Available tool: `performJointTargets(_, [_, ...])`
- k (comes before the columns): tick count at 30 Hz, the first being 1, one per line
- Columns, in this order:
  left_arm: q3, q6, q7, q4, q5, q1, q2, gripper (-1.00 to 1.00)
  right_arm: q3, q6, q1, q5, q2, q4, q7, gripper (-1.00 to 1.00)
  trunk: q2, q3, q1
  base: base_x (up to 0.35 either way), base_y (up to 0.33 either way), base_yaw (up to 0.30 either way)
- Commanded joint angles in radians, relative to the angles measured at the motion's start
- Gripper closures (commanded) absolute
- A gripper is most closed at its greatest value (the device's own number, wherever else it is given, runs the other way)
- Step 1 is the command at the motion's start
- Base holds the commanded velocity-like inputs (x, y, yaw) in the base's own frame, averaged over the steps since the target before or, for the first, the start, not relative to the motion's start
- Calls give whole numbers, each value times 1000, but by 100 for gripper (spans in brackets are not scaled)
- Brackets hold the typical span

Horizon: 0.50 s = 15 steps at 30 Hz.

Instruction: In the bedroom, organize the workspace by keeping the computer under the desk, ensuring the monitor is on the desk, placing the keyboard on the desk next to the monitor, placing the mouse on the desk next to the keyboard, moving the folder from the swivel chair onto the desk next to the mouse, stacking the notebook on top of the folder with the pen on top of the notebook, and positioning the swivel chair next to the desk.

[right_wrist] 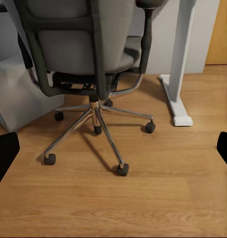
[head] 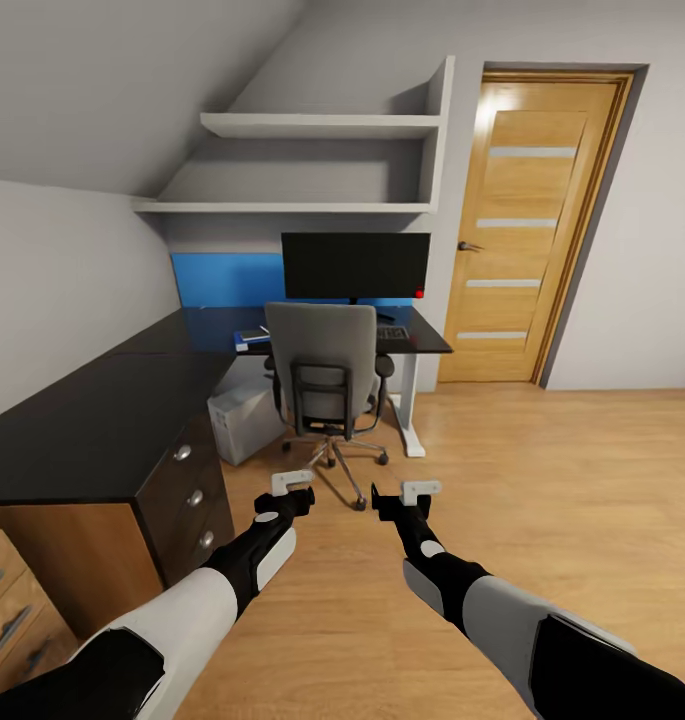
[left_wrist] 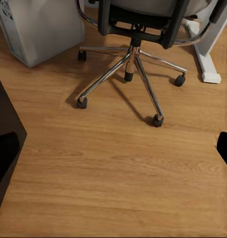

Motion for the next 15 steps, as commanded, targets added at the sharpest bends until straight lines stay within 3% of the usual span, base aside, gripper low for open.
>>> performJointTargets(1, [-7, -1, 7, 0, 6, -1, 0, -100, 8, -2, -1, -4, 0, -1, -8, -100, 7, 2, -5, -339, -171, 0])
performJointTargets(8, [-7, 0, 6, 0, 6, -1, 0, -100, 8, -4, -1, -3, -2, 0, -7, -100, 56, 24, -31, -319, -169, 0])
performJointTargets(15, [-2, 0, 6, 9, 9, -1, 0, -100, 7, -5, -1, -5, -5, 14, -8, -100, 105, 46, -58, -87, -49, 0])
